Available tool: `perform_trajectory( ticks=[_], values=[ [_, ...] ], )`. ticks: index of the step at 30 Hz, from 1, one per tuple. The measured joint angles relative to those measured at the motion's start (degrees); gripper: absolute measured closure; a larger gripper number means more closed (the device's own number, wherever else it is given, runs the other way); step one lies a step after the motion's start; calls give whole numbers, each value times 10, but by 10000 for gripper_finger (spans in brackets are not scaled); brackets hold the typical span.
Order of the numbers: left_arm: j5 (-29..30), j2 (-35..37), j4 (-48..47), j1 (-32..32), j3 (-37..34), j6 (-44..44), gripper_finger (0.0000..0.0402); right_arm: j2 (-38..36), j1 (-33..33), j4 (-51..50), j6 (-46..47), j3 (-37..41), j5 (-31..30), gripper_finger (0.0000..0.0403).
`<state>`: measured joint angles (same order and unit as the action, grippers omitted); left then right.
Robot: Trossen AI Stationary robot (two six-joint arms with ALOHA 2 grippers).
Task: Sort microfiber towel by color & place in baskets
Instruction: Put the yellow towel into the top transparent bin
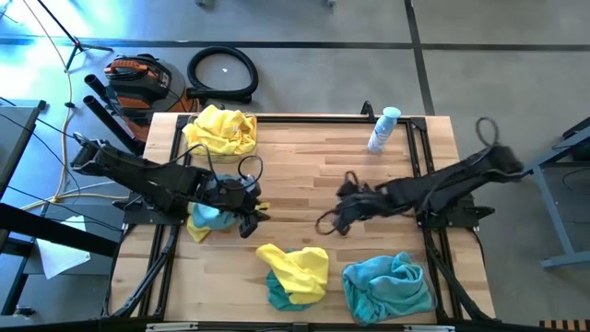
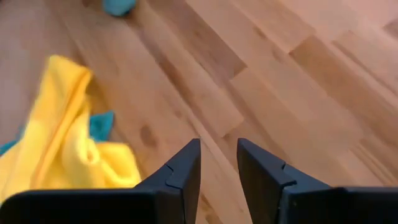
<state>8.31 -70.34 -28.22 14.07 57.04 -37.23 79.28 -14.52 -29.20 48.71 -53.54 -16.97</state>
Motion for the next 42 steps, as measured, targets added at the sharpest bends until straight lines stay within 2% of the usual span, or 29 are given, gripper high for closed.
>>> perform_trajectory(
  ticks=[4,9,14,18,23,27,30,33,42],
  values=[
    [29,-32,-31,12,52,0,250,-94,29,32,-24,88,41,304],
    [64,-123,-77,31,146,4,250,-185,59,29,-70,151,79,304],
    [72,-242,-133,37,242,69,250,-241,83,9,-132,170,101,304],
    [74,-327,-145,43,287,150,250,-260,99,0,-180,170,115,304],
    [69,-409,-144,52,310,213,250,-264,111,-18,-205,170,116,304],
    [9,-447,-121,52,320,239,250,-264,112,-47,-207,170,119,304],
    [-24,-453,-77,53,320,239,252,-264,112,-77,-214,170,120,304],
    [-33,-453,-39,54,321,241,257,-264,112,-98,-222,170,120,304],
    [-65,-481,-18,54,318,241,270,-264,112,-102,-247,170,119,304]
  ],
)
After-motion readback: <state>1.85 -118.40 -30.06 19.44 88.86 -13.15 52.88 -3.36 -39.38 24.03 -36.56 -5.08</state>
